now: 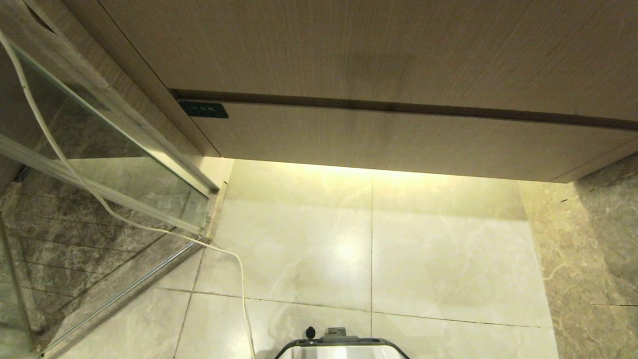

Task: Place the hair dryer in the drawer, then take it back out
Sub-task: Pull open the drawer

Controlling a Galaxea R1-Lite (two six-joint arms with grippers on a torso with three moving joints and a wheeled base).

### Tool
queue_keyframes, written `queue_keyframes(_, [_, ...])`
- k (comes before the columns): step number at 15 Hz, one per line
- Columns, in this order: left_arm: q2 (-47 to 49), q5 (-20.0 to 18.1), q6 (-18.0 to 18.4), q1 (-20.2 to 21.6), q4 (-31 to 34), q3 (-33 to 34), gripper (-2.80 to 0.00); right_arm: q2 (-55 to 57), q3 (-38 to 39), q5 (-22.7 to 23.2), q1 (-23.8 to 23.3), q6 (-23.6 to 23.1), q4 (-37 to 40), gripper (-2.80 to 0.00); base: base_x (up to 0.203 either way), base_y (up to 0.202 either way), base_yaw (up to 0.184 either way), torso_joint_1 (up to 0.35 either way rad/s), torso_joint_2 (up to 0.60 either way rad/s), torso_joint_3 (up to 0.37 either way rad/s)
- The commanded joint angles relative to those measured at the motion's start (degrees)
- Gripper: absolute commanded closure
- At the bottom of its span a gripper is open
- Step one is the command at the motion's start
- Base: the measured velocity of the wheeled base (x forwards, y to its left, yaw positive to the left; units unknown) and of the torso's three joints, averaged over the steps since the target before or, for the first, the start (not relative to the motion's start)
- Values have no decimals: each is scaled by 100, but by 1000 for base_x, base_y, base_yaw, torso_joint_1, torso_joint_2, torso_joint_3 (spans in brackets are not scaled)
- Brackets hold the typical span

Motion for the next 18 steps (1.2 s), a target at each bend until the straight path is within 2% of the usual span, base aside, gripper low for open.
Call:
queue_keyframes(1, [0,-1,0,1,0,9,0,-222,-313,100,1,1,158,0,0,0,0,0,0,0])
queue_keyframes(3, [0,-1,0,1,0,9,0,-148,-1675,256,4,6,753,0,0,0,0,0,0,0])
queue_keyframes(5, [0,-1,0,1,0,9,0,393,-3187,352,70,6,1570,0,0,0,0,0,0,0])
queue_keyframes(8, [0,-1,0,1,0,9,0,2481,-4884,567,230,-149,2652,0,0,0,0,0,0,0])
queue_keyframes(10, [0,-1,0,1,0,9,0,3904,-5976,722,357,-496,3332,0,0,0,0,0,0,0])
queue_keyframes(13, [0,-1,0,1,0,9,0,5886,-7333,984,538,-1300,4127,0,0,0,0,0,0,0])
queue_keyframes(14, [0,-1,0,1,0,9,0,6437,-7636,1055,579,-1522,4320,-280,0,0,0,0,0,0])
queue_keyframes(16, [0,-1,0,1,0,9,0,7375,-8135,1117,704,-2094,4566,-280,0,0,0,0,0,0])
queue_keyframes(18, [0,-1,0,1,0,9,0,8058,-8448,818,789,-2816,4536,-280,0,0,0,0,0,0])
